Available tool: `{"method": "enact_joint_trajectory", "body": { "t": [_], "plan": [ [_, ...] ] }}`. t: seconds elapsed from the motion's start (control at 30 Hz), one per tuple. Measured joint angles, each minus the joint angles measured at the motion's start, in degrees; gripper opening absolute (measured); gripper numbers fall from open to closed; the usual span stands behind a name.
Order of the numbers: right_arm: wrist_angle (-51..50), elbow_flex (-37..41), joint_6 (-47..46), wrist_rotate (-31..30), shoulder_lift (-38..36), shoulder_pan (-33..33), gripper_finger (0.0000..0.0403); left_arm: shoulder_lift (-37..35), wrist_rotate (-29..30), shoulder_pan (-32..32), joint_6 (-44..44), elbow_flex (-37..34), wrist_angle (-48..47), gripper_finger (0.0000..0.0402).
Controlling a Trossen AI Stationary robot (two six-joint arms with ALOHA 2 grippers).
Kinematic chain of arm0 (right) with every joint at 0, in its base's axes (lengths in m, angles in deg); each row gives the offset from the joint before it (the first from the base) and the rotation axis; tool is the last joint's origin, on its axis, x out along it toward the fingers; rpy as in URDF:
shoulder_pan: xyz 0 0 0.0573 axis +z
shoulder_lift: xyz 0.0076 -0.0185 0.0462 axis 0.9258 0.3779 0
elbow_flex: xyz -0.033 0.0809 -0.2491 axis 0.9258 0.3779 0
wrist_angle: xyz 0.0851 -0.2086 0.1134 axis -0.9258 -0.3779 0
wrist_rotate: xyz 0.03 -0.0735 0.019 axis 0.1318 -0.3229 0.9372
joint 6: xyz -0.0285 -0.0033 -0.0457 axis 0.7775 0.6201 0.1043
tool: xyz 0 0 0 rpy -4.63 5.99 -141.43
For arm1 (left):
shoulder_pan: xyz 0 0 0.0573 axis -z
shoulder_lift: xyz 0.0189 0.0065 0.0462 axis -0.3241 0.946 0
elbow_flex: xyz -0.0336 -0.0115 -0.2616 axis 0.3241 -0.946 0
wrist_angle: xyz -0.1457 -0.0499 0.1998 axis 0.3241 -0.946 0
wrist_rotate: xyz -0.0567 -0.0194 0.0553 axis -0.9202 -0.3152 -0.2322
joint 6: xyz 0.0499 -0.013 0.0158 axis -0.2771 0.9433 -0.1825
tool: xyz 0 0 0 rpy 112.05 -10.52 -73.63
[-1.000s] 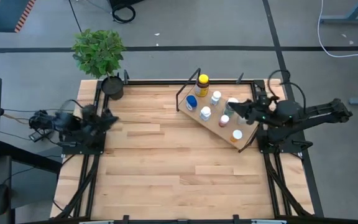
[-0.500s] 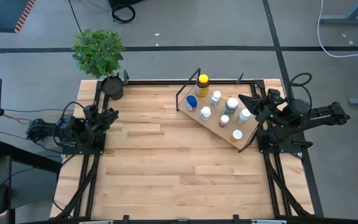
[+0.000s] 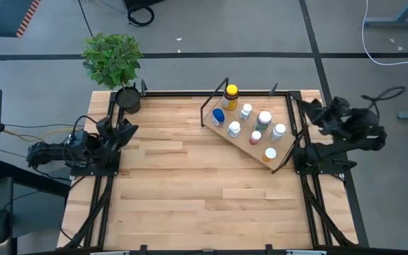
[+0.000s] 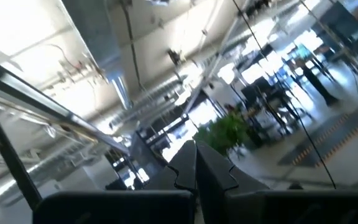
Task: Pick and place medicine bottles onto shelf by color
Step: Return to Home Position
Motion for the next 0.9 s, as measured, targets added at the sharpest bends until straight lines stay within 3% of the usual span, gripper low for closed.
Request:
{"method": "enact_joint_trajectory", "body": {
  "t": [0.13, 0.27, 0.33, 0.47, 0.53, 0.83, 0.9],
  "plan": [
    [0.0, 0.7, 3.6, 0.8, -2.7, 0.0, 0.0009, 0.0, 4.6, 0.0, 2.4, 0.0, -1.1, 0.0023],
    [5.2, 4.6, 4.2, 1.6, -2.7, 0.0, 0.0009, 0.0, 4.8, 0.0, 2.3, 0.0, -1.1, 0.0035],
    [14.2, 9.6, 5.7, 2.6, -2.6, -0.1, 0.0009, 0.0, 4.8, 0.0, 2.4, 0.0, -1.3, 0.0038],
    [45.4, 21.9, 10.3, 7.2, -2.0, -0.1, 0.0009, 0.0, 4.8, 0.0, 2.4, 0.0, -1.4, 0.0037],
    [56.1, 27.4, 12.3, 8.6, -1.9, -0.1, 0.0009, 0.0, 4.9, 0.0, 2.3, 0.0, -1.4, 0.0034],
    [60.0, 27.2, 21.4, 12.0, -1.8, -0.1, 0.0009, 0.0, 4.8, 0.0, 2.3, 0.0, -1.5, 0.0032],
    [60.0, 27.2, 21.4, 15.8, -1.7, -0.1, 0.0009, 0.0, 4.9, 0.0, 2.3, 0.0, -1.5, 0.0036]
  ]
}}
